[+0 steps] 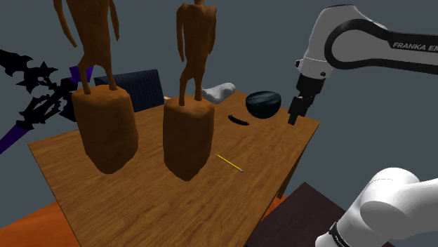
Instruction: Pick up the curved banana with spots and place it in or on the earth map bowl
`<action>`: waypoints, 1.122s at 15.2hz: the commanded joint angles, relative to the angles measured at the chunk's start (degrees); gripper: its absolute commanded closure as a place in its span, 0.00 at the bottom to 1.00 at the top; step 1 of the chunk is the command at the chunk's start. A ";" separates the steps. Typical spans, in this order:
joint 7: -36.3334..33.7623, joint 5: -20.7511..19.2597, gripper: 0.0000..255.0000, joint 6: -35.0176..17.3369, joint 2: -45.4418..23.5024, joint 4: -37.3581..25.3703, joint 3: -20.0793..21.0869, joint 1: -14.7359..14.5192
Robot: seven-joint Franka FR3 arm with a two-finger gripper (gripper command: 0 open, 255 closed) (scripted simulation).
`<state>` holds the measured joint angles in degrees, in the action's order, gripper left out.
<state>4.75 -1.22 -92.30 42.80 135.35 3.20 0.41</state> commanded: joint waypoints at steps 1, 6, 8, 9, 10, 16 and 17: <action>0.00 0.00 0.00 0.00 0.00 0.00 0.00 0.00; 0.99 -0.32 0.00 -7.11 -10.60 -3.41 -0.84 0.51; 1.39 -0.37 0.00 -9.53 -14.97 -5.33 -1.13 0.69; 1.59 -0.39 0.00 -10.64 -17.18 -6.40 -1.26 0.77; 1.79 -0.39 0.00 -11.68 -19.39 -7.54 -1.39 0.84; 3.01 -0.20 0.00 -16.48 -32.76 -15.98 -2.08 1.18; 3.22 -0.13 0.00 -17.03 -35.00 -17.65 -2.17 1.23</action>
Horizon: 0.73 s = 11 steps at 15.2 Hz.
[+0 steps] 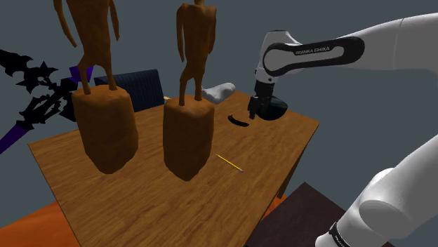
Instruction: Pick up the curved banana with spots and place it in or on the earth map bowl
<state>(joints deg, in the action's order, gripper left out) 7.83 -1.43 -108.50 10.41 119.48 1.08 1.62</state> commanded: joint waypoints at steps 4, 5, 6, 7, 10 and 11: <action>0.98 0.42 0.00 -2.31 -11.66 -9.26 -0.34 0.22; 1.18 0.52 0.00 -2.48 -13.94 -11.34 -0.38 0.28; 1.39 0.63 0.00 -2.59 -16.24 -13.51 -0.42 0.34; 1.59 0.73 0.00 -2.61 -18.56 -15.77 -0.44 0.41; 2.07 1.00 0.00 -2.31 -24.51 -21.95 -0.48 0.58; 2.07 0.99 0.00 -3.03 -24.67 -21.39 -0.47 0.59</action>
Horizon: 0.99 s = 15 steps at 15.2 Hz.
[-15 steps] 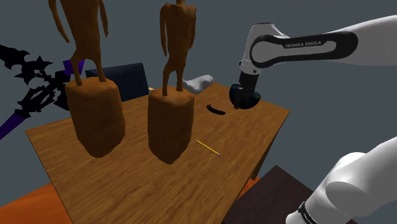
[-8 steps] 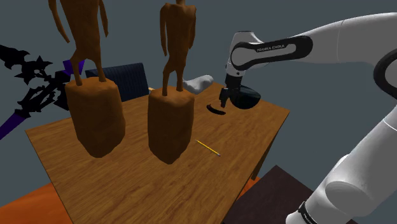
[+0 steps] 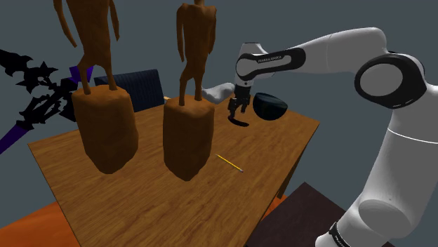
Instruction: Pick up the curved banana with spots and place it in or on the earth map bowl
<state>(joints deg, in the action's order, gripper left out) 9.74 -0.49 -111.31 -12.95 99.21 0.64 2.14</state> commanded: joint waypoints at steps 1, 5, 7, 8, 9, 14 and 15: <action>0.16 0.04 0.00 -0.93 -1.47 -0.57 -0.03 0.07; 0.14 0.03 0.00 -3.76 -2.25 1.48 -0.04 0.08; 0.14 0.02 0.00 -4.87 -2.59 2.25 -0.04 0.08; 0.14 0.02 0.00 -4.87 -2.60 2.24 -0.04 0.08; 0.14 0.02 0.00 -4.86 -2.60 2.23 -0.04 0.08; 0.14 0.02 0.00 -4.85 -2.60 2.22 -0.04 0.08; 0.14 0.02 1.00 -4.85 -2.60 2.22 -0.04 0.08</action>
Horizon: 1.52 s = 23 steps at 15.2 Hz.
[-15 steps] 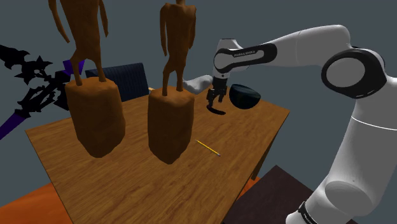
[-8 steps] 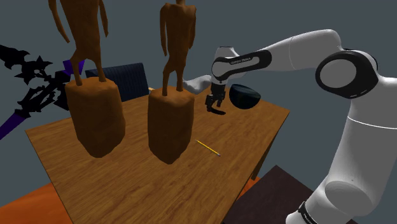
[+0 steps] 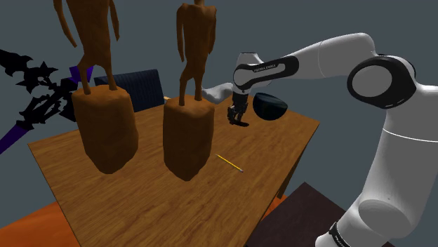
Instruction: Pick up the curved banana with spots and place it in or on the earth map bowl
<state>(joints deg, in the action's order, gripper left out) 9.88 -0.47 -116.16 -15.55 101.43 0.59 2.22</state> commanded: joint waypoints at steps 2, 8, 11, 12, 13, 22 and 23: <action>0.00 0.00 1.00 0.00 0.00 0.00 0.00 0.00; 0.00 0.00 1.00 0.00 0.00 0.00 0.00 0.00; 0.01 0.01 1.00 1.37 0.48 -0.89 0.00 0.00; 0.02 0.01 1.00 2.07 0.70 -1.37 0.00 0.00; 0.02 0.02 1.00 2.77 0.91 -1.86 0.01 0.00; 0.06 0.05 1.00 9.24 2.26 -6.99 0.01 0.00; 0.07 0.05 1.00 9.98 2.35 -7.63 0.01 0.00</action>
<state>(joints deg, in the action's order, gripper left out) 9.86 -0.42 -107.04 -13.33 94.51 0.63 2.17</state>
